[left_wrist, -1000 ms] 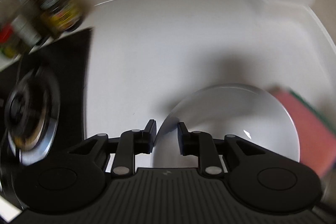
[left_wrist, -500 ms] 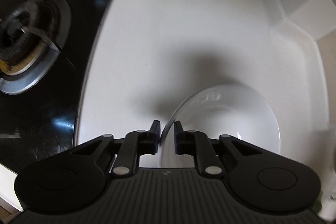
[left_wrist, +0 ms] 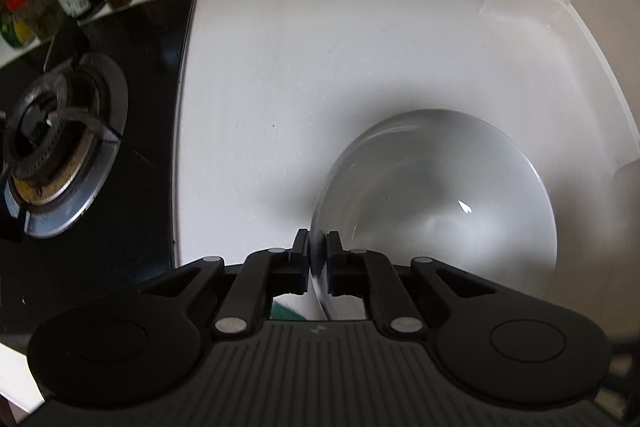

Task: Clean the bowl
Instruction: 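Tilt the bowl upright with the left tool while the right tool holds the sponge beside it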

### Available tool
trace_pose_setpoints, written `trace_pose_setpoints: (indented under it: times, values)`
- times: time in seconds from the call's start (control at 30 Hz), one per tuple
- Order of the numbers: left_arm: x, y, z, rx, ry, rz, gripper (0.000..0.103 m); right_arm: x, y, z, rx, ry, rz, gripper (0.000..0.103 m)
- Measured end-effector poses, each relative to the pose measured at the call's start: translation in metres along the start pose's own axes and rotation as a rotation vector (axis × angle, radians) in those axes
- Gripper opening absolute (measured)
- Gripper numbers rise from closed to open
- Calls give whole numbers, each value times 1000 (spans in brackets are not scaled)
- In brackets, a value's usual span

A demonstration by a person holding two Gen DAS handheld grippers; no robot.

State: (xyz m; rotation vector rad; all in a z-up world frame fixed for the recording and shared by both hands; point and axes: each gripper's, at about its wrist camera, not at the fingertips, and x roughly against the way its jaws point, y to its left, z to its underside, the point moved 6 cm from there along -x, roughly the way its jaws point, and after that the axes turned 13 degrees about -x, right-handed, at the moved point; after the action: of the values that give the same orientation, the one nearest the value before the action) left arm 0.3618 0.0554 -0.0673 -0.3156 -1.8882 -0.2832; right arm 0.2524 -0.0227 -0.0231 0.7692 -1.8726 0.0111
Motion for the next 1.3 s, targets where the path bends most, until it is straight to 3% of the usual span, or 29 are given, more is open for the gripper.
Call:
trace_pose_setpoints:
  times: [0.13,0.27,0.8,1.07,1.3]
  values:
    - [-2,-7,-1,-31,-23,-7,9,-4,-4,-8,-8,49,1,25]
    - [-7,-23,18,-55,-37,4,11,5,-4,1,62,112,53,25]
    - [-2,-27,26,-140,-79,-1,16,47,-42,32,182,274,209,25]
    - [-1,-30,26,-168,-82,-20,17,55,-80,30,167,286,347,25]
    - [-3,-32,28,-168,-81,-56,20,40,-97,8,147,288,391,25]
